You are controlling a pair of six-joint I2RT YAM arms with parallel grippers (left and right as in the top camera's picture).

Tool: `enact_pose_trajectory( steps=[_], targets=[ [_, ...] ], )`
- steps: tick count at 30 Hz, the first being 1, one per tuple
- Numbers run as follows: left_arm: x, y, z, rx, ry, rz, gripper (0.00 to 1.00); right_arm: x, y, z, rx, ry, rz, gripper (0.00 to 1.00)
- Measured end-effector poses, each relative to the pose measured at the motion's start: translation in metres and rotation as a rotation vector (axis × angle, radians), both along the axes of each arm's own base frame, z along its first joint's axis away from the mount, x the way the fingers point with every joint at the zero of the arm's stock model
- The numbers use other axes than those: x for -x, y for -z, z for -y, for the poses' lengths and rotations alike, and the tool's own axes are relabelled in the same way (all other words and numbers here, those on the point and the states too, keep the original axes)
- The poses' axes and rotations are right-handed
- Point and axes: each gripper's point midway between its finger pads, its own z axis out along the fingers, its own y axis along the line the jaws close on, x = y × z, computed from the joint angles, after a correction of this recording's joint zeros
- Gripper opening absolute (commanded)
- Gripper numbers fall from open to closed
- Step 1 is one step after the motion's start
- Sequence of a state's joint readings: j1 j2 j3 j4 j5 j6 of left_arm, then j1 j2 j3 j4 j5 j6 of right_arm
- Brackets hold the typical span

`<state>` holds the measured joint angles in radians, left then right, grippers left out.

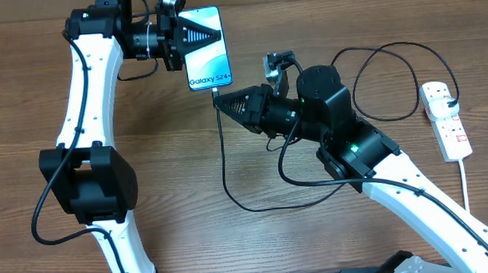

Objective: Plug charger to phone and switch on socket

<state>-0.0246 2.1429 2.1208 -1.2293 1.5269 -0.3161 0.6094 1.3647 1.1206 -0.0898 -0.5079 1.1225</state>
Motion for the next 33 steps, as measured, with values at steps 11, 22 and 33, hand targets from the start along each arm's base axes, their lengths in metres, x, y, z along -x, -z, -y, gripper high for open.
enact_pose_trajectory(
  steps=[11,22,33],
  targets=[
    [0.0027,0.0,0.0066,0.0,0.015,0.001,0.04,-0.0003,0.0002,0.0002,0.001,0.002,-0.001,0.04],
    [0.0023,0.0001,0.0064,-0.001,0.014,0.005,0.04,-0.0024,0.0038,-0.0018,0.003,-0.001,-0.005,0.04],
    [0.0018,-0.0001,0.0056,-0.001,0.013,0.003,0.04,-0.0038,0.0003,-0.005,-0.015,-0.012,0.012,0.04]
  ],
)
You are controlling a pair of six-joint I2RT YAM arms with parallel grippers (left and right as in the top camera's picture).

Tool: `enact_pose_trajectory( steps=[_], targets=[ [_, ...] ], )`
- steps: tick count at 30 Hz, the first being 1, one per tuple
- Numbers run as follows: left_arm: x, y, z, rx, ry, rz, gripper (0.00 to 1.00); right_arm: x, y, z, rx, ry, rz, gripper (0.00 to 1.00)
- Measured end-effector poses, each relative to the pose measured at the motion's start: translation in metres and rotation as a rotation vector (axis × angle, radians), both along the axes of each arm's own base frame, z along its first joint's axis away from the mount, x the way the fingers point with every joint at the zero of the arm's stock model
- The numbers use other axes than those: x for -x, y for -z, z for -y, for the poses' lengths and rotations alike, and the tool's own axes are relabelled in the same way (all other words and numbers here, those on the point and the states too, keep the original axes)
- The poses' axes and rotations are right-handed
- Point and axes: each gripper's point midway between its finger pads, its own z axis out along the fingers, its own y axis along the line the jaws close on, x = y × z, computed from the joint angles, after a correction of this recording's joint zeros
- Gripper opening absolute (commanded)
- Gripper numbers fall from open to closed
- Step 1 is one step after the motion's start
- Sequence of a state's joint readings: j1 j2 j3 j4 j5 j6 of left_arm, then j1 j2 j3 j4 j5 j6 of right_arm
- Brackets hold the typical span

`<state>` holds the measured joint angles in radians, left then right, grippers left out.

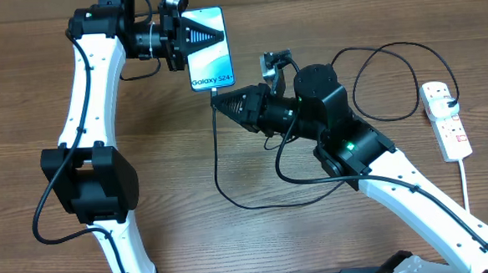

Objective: Plug charger to phone and switch on socket

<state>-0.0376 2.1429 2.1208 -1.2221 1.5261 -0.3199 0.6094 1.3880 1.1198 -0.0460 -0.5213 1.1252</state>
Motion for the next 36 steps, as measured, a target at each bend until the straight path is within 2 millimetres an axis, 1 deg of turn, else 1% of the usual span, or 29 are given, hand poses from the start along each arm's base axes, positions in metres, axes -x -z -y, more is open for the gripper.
enact_pose_trajectory(
  steps=[6,12,32,33,34,36],
  targets=[
    [-0.0001,-0.0002,-0.0003,0.001,-0.001,-0.003,0.04,-0.0008,0.0004,0.0015,-0.003,-0.009,-0.004,0.03],
    [0.0002,-0.0002,0.0005,0.001,0.001,-0.003,0.04,-0.0038,-0.0016,0.0081,-0.018,-0.036,-0.002,0.04],
    [0.0029,-0.0026,0.0038,0.014,0.013,-0.024,0.04,-0.0026,-0.0073,0.0074,-0.04,-0.073,0.031,0.04],
    [0.0029,-0.0026,0.0038,0.014,0.013,-0.024,0.04,-0.0026,-0.0074,0.0074,-0.04,-0.073,0.032,0.06],
    [0.0029,-0.0027,0.0038,0.015,0.013,-0.023,0.04,-0.0026,-0.0074,0.0074,-0.04,-0.073,0.032,0.12],
    [0.003,-0.0025,0.0041,0.014,0.014,-0.022,0.04,-0.0034,-0.0083,0.0077,-0.041,-0.071,0.039,0.3]
  ],
)
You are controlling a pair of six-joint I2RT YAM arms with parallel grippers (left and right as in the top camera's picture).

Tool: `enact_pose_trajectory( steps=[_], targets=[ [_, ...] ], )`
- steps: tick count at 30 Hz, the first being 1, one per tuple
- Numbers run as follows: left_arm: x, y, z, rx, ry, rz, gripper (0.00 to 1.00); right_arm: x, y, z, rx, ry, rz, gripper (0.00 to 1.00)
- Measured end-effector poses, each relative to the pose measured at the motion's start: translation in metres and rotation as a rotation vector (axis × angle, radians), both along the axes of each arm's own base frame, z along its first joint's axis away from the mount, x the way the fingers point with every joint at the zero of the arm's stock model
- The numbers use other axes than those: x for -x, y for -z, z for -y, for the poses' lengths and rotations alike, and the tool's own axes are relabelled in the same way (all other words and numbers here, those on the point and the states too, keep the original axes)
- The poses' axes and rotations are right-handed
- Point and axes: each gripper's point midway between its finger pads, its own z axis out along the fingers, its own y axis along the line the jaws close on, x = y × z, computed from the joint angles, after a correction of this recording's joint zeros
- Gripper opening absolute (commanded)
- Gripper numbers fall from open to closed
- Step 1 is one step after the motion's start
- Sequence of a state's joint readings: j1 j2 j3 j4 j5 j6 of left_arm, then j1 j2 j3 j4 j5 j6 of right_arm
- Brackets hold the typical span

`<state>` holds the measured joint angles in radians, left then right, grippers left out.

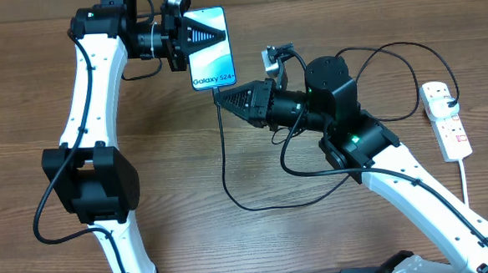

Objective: Plug charger to phone and switch on socket

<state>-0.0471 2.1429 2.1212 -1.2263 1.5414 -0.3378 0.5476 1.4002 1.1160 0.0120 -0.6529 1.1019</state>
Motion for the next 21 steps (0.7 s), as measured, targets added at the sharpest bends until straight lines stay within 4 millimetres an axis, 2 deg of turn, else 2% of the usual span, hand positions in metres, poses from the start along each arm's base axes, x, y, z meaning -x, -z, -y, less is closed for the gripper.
enact_pose_trajectory(
  steps=[1,5,7,10,14,18,20,21],
  targets=[
    [0.0,0.0,0.001,-0.001,0.002,0.003,0.04,-0.002,-0.001,0.001,-0.001,0.009,0.009,0.37],
    [0.004,0.0,0.008,0.0,0.018,-0.001,0.04,-0.013,-0.001,0.01,0.009,0.052,0.032,0.47],
    [0.005,0.0,0.009,-0.001,0.021,-0.002,0.04,-0.015,-0.001,0.011,0.012,0.059,0.039,0.56],
    [0.005,0.0,0.011,0.0,0.025,0.008,0.04,-0.015,-0.001,0.011,0.017,0.055,0.051,0.61],
    [0.005,0.0,0.011,0.001,0.026,0.033,0.04,-0.014,0.0,0.014,0.024,0.033,0.065,0.59],
    [0.005,0.003,0.011,-0.012,0.022,0.048,0.04,-0.015,-0.001,0.026,0.025,-0.012,0.099,0.38],
    [0.004,0.004,0.011,-0.018,0.021,0.051,0.04,-0.013,-0.001,0.032,0.019,-0.049,0.106,0.37],
    [0.004,0.004,0.011,-0.021,0.02,0.05,0.04,-0.011,-0.001,0.035,0.016,-0.069,0.105,0.43]
  ],
)
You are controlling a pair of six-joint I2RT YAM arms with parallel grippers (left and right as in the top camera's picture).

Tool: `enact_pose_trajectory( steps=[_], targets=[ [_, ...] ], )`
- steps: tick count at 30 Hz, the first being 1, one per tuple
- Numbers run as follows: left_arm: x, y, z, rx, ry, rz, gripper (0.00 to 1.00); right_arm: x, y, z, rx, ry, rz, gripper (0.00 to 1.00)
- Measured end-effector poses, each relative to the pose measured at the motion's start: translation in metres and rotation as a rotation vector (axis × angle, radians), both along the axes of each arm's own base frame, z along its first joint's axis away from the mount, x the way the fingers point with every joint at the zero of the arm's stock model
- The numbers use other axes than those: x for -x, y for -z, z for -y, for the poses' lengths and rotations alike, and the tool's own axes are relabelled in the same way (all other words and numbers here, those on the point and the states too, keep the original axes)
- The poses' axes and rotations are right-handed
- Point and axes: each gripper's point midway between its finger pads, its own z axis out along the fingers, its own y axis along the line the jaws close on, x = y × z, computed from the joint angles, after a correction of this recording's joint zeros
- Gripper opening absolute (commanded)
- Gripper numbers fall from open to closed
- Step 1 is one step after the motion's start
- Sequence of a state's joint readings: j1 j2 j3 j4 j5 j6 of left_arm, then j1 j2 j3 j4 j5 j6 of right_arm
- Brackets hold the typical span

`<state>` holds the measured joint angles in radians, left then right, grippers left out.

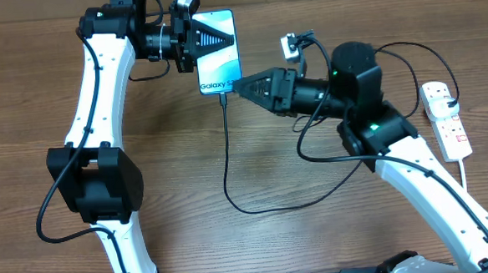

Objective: Plug charger to phone and switch on socket

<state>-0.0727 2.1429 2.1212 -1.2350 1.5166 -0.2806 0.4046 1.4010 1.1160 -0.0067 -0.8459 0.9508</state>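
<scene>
My left gripper (195, 40) is shut on the upper end of the phone (220, 54), holding it screen-up over the far middle of the table. The black charger cable (226, 154) hangs from the phone's lower edge, where its plug (224, 96) sits. It drops, loops right and runs behind my right arm to the white socket strip (447, 122) at the right edge. My right gripper (240, 87) points left with its tip over the phone's lower right corner, just right of the plug. Whether its fingers hold anything does not show.
The cable's slack loop (273, 206) lies on the wooden table (182, 240) below the right gripper. A second loop (408, 65) curls near the socket strip. The left arm's base (92, 186) stands at the left, and the right arm reaches in from the lower right.
Both arms have moved right. The phone has shifted slightly right. My right gripper tip was at the plug below the phone; now it is beside the plug, over the phone's corner.
At first my left gripper held the phone while my right gripper held the plug just under the phone's lower edge. That stayed the same over the following moments with small shifts. Now the cable hangs from the phone's edge and the right gripper tip sits to its right.
</scene>
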Motion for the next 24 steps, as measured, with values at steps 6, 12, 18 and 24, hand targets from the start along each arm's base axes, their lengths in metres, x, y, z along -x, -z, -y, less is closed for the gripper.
enact_pose_trajectory(
  steps=[6,12,18,24],
  targets=[
    [0.003,0.002,0.003,-0.011,0.005,-0.019,0.04,0.018,0.017,0.005,0.032,-0.095,-0.073,0.6],
    [0.008,0.002,0.014,-0.012,0.031,-0.019,0.04,0.031,0.025,0.002,0.05,-0.152,-0.092,0.51],
    [0.012,0.002,0.02,-0.012,0.046,-0.019,0.04,0.037,0.023,-0.001,0.044,-0.186,-0.084,0.52],
    [0.013,0.002,0.021,-0.012,0.049,-0.02,0.04,0.039,0.023,-0.002,0.038,-0.198,-0.088,0.5]
  ],
)
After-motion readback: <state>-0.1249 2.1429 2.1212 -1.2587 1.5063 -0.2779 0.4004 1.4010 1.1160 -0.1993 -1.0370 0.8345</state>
